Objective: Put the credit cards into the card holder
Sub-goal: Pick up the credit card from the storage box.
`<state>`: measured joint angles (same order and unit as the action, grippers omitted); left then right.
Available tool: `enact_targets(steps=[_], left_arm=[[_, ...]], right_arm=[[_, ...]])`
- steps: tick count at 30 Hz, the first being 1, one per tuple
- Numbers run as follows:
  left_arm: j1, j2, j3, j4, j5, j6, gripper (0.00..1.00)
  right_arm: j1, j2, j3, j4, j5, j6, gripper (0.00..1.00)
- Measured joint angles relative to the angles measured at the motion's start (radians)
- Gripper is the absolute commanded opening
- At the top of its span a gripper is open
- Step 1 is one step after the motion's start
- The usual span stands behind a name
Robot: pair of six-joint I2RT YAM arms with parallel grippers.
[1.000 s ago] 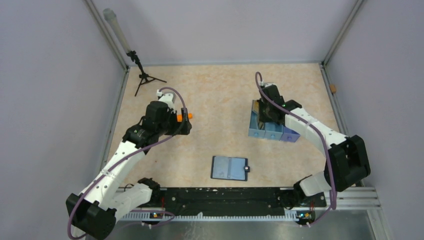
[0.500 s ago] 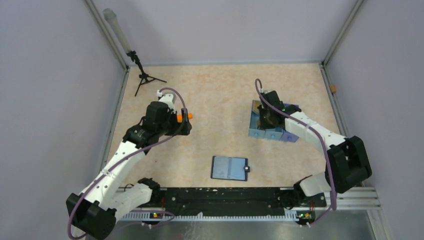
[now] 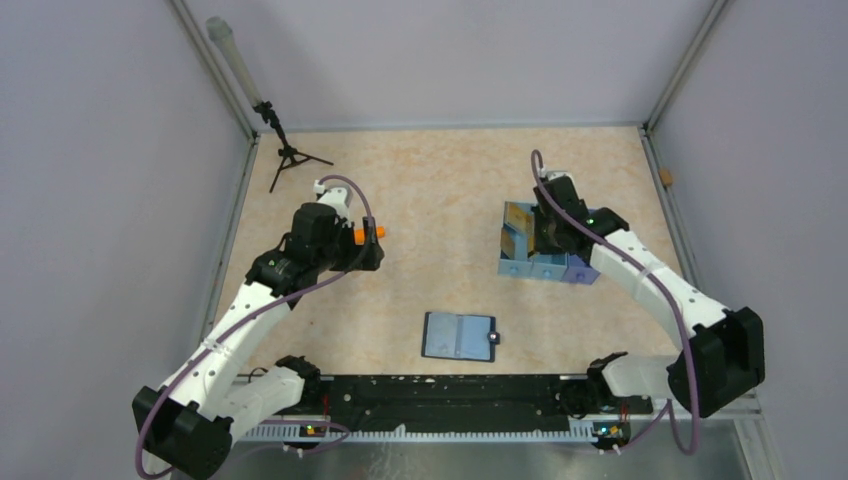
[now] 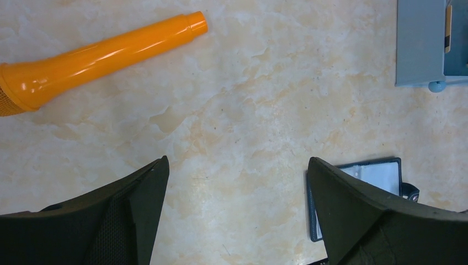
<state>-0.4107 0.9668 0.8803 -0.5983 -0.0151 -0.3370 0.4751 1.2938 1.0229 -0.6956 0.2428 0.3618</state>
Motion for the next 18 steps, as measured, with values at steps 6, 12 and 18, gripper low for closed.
enact_targets(steps=[6, 12, 18], left_arm=[[0.001, 0.000, 0.000, 0.003, 0.087, 0.012, 0.99], [-0.014, -0.036, -0.053, 0.098, 0.298, -0.016, 0.99], [-0.134, -0.103, -0.180, 0.269, 0.468, -0.092, 0.99]], right_arm=[[0.000, -0.112, 0.106, -0.098, 0.041, -0.014, 0.00], [0.000, -0.195, 0.168, -0.122, -0.183, -0.100, 0.00], [0.002, -0.195, 0.101, -0.123, -0.558, -0.171, 0.00]])
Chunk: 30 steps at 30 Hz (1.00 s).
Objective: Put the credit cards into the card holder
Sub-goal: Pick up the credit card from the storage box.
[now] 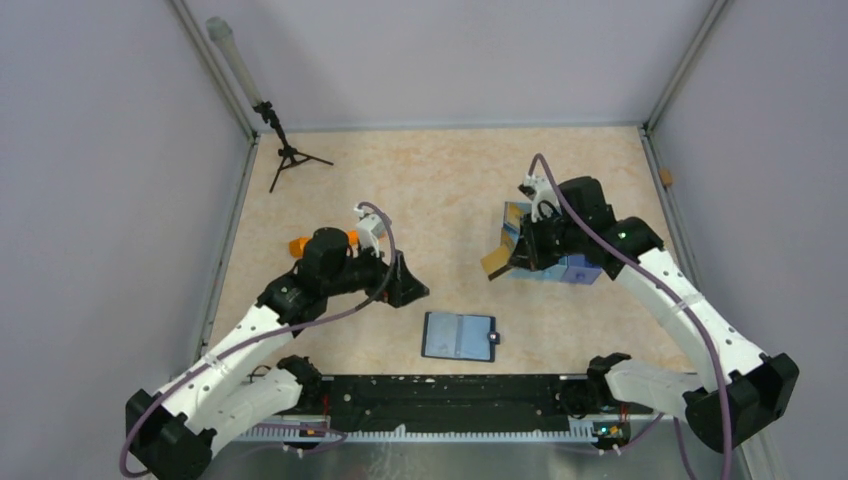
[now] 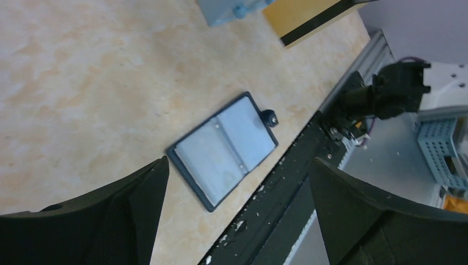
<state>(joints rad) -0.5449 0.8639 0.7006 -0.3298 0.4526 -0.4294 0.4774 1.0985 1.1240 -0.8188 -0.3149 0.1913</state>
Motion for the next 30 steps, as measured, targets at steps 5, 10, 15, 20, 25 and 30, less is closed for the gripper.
enact_targets(steps=[5, 10, 15, 20, 25, 30], left_arm=[[-0.134, -0.010, -0.085, 0.119, 0.021, -0.071, 0.98], [-0.178, 0.023, -0.204, 0.237, 0.011, -0.182, 0.99], [-0.230, 0.042, -0.273, 0.350, 0.053, -0.244, 0.99], [-0.308, 0.106, -0.272, 0.455, 0.133, -0.250, 0.83], [-0.375, 0.160, -0.267, 0.497, 0.216, -0.260, 0.18], [-0.391, 0.168, -0.263, 0.517, 0.251, -0.262, 0.00]], right_arm=[[0.023, -0.003, -0.164, 0.056, -0.222, 0.023, 0.00], [0.052, -0.013, -0.354, 0.182, -0.376, 0.105, 0.00], [0.105, -0.012, -0.413, 0.263, -0.493, 0.126, 0.00], [0.128, -0.008, -0.413, 0.319, -0.610, 0.107, 0.00], [0.160, 0.018, -0.410, 0.332, -0.650, 0.092, 0.00], [0.162, 0.031, -0.402, 0.340, -0.652, 0.091, 0.18]])
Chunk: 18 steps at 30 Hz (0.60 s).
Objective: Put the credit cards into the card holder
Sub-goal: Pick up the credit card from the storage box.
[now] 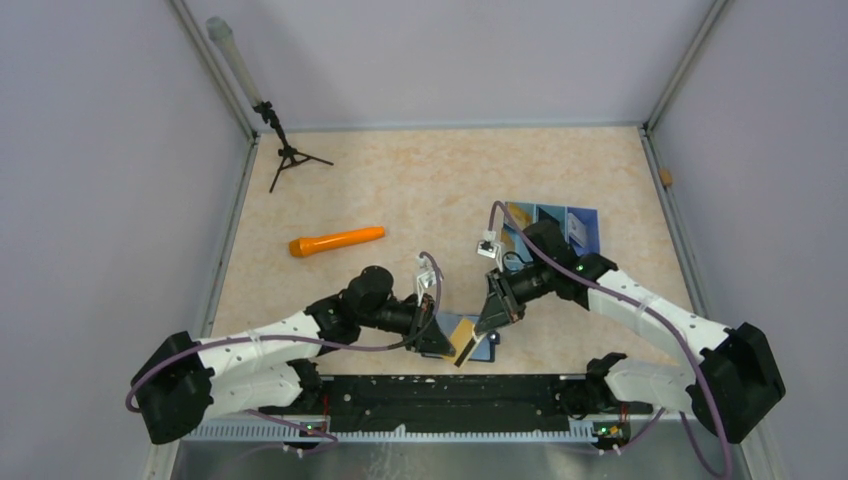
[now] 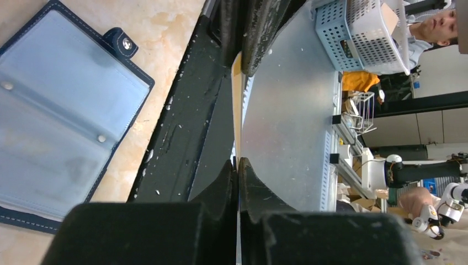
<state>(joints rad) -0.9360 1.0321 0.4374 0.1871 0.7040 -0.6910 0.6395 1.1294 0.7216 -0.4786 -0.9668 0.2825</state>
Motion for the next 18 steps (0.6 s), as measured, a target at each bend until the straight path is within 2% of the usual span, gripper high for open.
enact_targets(steps=[1, 4, 6, 10, 14, 18], left_arm=[[0.000, 0.000, 0.000, 0.007, 0.004, -0.003, 0.00], [-0.003, -0.008, -0.019, 0.055, 0.002, -0.023, 0.00], [-0.004, -0.031, -0.052, 0.102, -0.021, -0.052, 0.00], [-0.006, -0.103, -0.138, 0.205, -0.102, -0.130, 0.00], [-0.006, -0.183, -0.200, 0.269, -0.244, -0.207, 0.00], [-0.006, -0.241, -0.246, 0.344, -0.377, -0.278, 0.00]], right_arm=[[0.000, 0.000, 0.000, 0.005, 0.006, 0.005, 0.30], [0.000, 0.000, 0.000, 0.047, 0.039, 0.039, 0.56], [0.000, -0.003, -0.002, 0.092, 0.067, 0.074, 0.65], [0.000, -0.044, -0.047, 0.212, 0.153, 0.169, 0.72], [0.000, -0.136, -0.196, 0.424, 0.225, 0.341, 0.72], [0.008, -0.164, -0.353, 0.708, 0.273, 0.530, 0.70]])
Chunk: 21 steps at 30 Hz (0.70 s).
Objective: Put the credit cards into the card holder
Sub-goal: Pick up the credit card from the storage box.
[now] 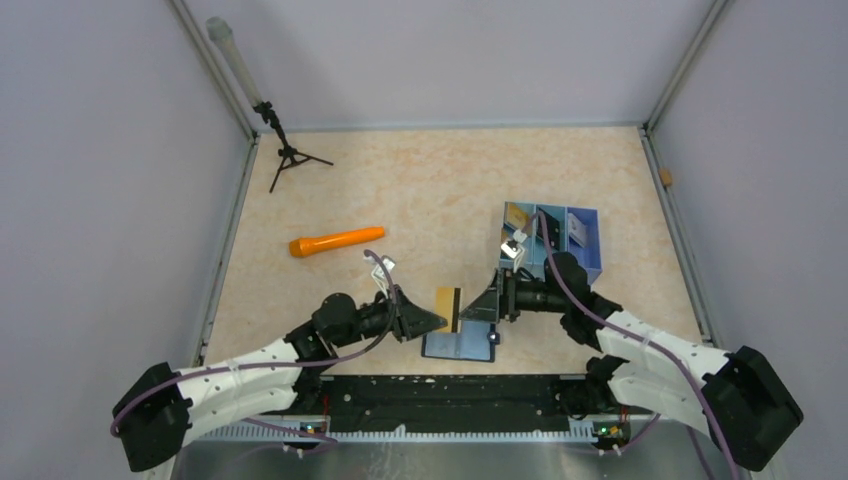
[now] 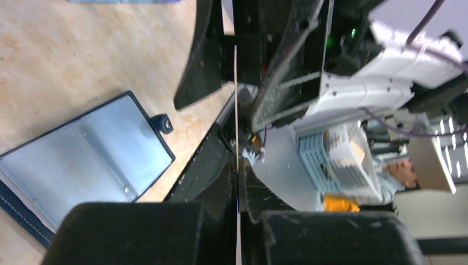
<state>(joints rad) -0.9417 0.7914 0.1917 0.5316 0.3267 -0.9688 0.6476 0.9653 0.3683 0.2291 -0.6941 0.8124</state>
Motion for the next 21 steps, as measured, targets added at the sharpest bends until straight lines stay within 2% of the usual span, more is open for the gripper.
enact_targets(steps=[3, 9, 15, 19, 21], left_arm=[[0.000, -0.015, -0.033, 0.050, -0.068, -0.044, 0.00], [0.000, -0.017, -0.072, 0.113, -0.128, -0.103, 0.00], [0.000, -0.018, -0.079, 0.167, -0.139, -0.126, 0.00], [0.000, -0.017, -0.082, 0.175, -0.138, -0.129, 0.00], [0.000, -0.016, -0.082, 0.177, -0.137, -0.130, 0.00]], right_arm=[[0.040, 0.000, -0.070, 0.159, 0.037, 0.105, 0.66], [0.119, 0.000, -0.089, 0.443, 0.107, 0.213, 0.62], [0.125, 0.071, -0.113, 0.592, 0.152, 0.264, 0.58], [0.137, 0.121, -0.113, 0.664, 0.161, 0.288, 0.38], [0.145, 0.139, -0.114, 0.692, 0.165, 0.296, 0.23]])
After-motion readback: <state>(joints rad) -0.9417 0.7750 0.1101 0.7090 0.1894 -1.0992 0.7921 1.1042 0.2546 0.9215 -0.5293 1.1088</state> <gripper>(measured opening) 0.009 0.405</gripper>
